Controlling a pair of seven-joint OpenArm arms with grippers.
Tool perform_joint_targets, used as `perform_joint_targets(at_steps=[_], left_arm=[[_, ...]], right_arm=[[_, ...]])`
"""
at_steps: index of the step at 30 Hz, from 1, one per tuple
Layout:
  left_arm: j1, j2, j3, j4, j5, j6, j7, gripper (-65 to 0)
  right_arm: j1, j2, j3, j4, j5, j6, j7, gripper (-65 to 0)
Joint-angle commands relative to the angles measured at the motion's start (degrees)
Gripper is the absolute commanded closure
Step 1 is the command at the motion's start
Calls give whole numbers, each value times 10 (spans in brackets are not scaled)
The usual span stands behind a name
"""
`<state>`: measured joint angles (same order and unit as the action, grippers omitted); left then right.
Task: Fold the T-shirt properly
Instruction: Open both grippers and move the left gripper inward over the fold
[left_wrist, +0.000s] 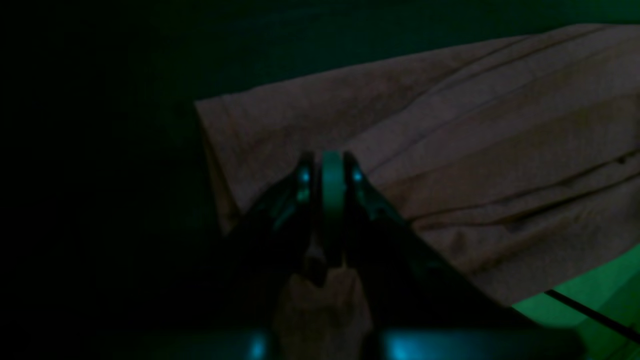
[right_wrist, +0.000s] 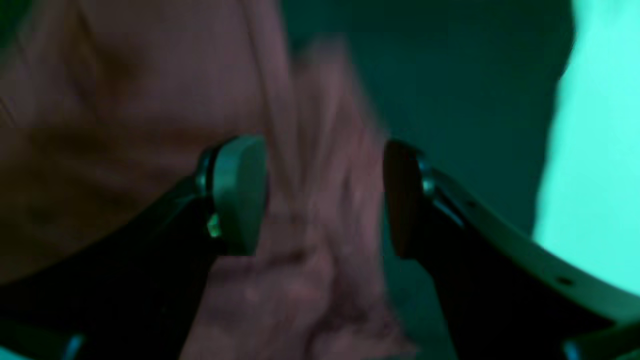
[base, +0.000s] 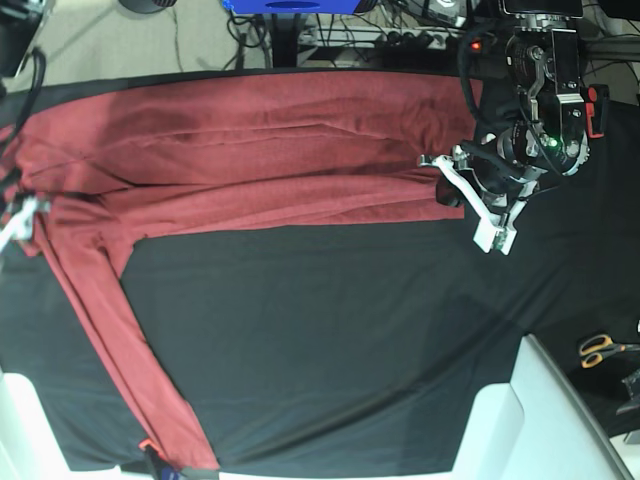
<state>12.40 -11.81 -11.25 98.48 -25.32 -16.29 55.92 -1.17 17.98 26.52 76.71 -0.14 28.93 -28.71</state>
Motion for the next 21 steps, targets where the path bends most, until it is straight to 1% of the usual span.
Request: perform_joint_targets(at_steps=[1,3,5,7,8,10,14,17,21], left_arm=[[-4,-5,-2,9,-6,-1,-10,0],[-4,-5,-3,9,-6,-1,-10,0],[-5,-5,-3,9,-6,-1,-10,0],[-5,-5,-3,9,-6,-1,-10,0],[-5,-5,-3,9,-6,-1,-10,0],[-5,-5,-3,9,-6,-1,-10,0],[-5,-5,-3,9,-3,-1,-10,0],[-5,-5,-3,9,-2,-1,-10,0],[-4,-8,-1,9,-2,-1,-10,0]], right_arm=[[29,12,-9,1,0,-1,4,-356],[80,19,-44,-49,-1,-1,4,-356],[138,36,-96,-132,-1,-1,8,-356],[194,42,-140,-215,-1,-1,9,-356],[223,42,-158,-258,-1,-1,19,-356],[266,46,-183,-335,-1,-5,62,-356],[333,46,-201,-475,-2,-7,133,-356],[339,51,-199,-502,-2,-7,150,-356],[309,55,-198,-470,2,-7,152,-356]])
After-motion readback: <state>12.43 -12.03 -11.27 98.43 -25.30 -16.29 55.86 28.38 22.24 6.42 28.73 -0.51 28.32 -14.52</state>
